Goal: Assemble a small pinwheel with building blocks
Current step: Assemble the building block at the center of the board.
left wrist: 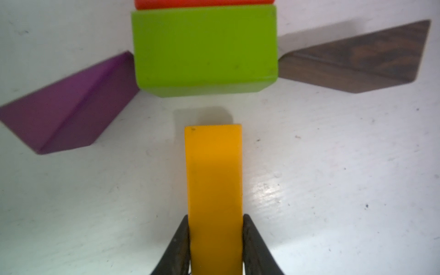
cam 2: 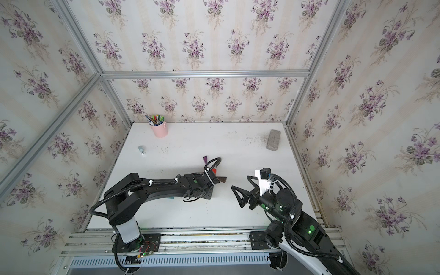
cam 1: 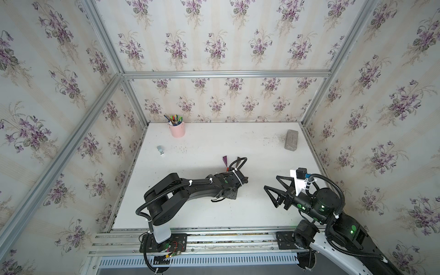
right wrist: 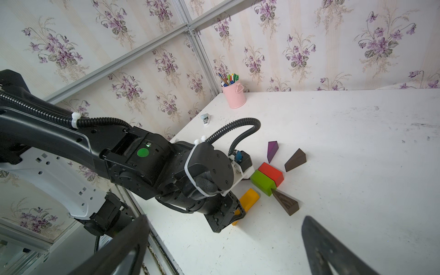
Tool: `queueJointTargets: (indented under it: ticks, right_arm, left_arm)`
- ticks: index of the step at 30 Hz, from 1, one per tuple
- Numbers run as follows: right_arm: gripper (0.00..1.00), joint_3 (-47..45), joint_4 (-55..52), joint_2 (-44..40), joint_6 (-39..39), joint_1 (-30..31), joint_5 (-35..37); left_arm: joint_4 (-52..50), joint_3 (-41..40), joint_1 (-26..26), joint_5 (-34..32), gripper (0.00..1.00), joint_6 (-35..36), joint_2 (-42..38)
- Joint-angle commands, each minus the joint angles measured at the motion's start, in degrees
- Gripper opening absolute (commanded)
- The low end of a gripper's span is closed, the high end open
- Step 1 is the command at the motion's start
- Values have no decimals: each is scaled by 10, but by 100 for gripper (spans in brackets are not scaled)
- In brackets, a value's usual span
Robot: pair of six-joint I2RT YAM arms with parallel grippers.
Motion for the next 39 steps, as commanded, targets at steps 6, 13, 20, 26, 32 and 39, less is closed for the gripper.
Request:
queueJointTargets:
  ticks: [6, 13, 20, 26, 32, 39]
  right_arm:
    - [100, 1, 11, -4, -4, 1, -2]
    - [100, 2, 10, -8, -3, 1, -2]
    - [100, 3, 10, -7, -3, 0, -3]
    - [100, 3, 9, -11, -4, 1, -4]
    - [100, 3, 9, -12, -3, 1, -4]
    - [100, 4, 8, -12, -3, 1, -4]
  left_arm:
    - [-4, 6, 3, -16, 19, -15, 1]
    - [-7, 15, 4, -18, 19, -15, 8]
    - [-10, 19, 5, -19, 19, -14, 12]
    - [-13, 22, 6, -21, 20, -15, 15]
    - [-15, 23, 8, -21, 20, -15, 18]
    - [-15, 27, 10, -22, 20, -14, 21]
